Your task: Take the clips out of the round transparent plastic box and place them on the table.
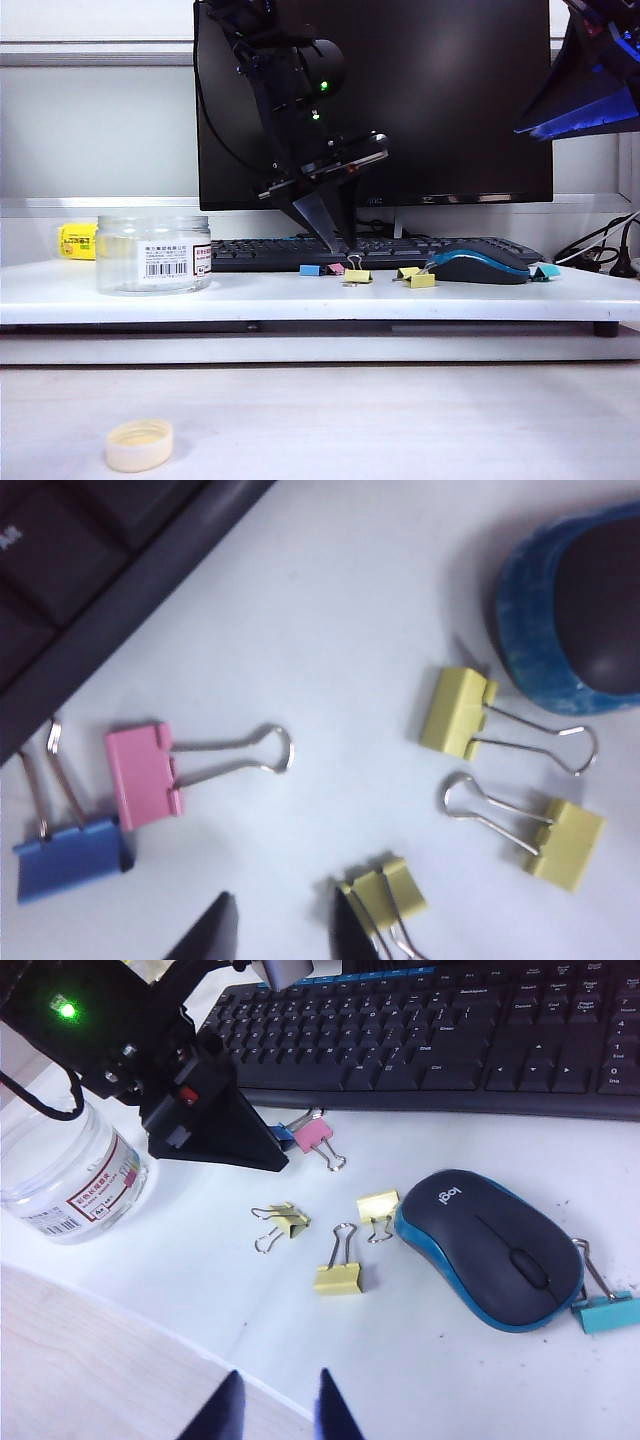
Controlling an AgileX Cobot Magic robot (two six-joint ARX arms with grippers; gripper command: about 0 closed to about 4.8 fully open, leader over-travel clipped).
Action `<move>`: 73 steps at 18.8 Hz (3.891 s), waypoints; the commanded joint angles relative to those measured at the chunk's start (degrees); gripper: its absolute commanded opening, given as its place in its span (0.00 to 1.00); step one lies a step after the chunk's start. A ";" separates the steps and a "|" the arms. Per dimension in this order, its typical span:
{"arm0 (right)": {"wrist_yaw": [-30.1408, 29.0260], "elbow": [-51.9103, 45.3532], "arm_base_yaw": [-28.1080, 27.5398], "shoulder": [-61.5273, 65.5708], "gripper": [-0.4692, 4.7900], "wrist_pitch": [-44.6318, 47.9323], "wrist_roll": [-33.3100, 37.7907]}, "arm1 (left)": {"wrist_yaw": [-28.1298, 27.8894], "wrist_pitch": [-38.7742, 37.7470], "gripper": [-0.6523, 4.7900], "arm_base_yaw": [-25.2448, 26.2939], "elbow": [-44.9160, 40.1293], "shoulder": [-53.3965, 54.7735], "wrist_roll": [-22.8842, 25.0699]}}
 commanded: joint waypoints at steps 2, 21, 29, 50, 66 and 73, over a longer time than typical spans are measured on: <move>1.22 0.24 -0.09 -0.17 0.28 1.33 -0.22 | -0.02 -0.11 0.36 -0.11 0.22 -5.18 -0.48; 18.18 12.57 -0.61 -22.12 0.27 -1.03 -9.25 | -23.82 -10.29 0.36 -0.09 -2.43 -74.60 1.36; 22.18 12.09 -0.61 -35.50 0.27 -22.73 -9.62 | -28.24 2.25 0.36 0.00 -43.74 -118.40 -0.20; 21.92 -18.73 -0.42 -45.55 0.25 -11.85 -0.52 | -27.63 39.19 0.24 -0.02 -112.10 -127.43 -15.41; 16.44 -24.98 -0.39 -45.57 0.24 -9.81 3.28 | -10.01 57.48 0.20 -0.02 -127.71 -127.45 -10.29; 22.45 -30.34 -0.42 -45.57 0.24 -8.37 2.67 | -13.25 54.75 0.21 0.00 -129.15 -127.45 -4.87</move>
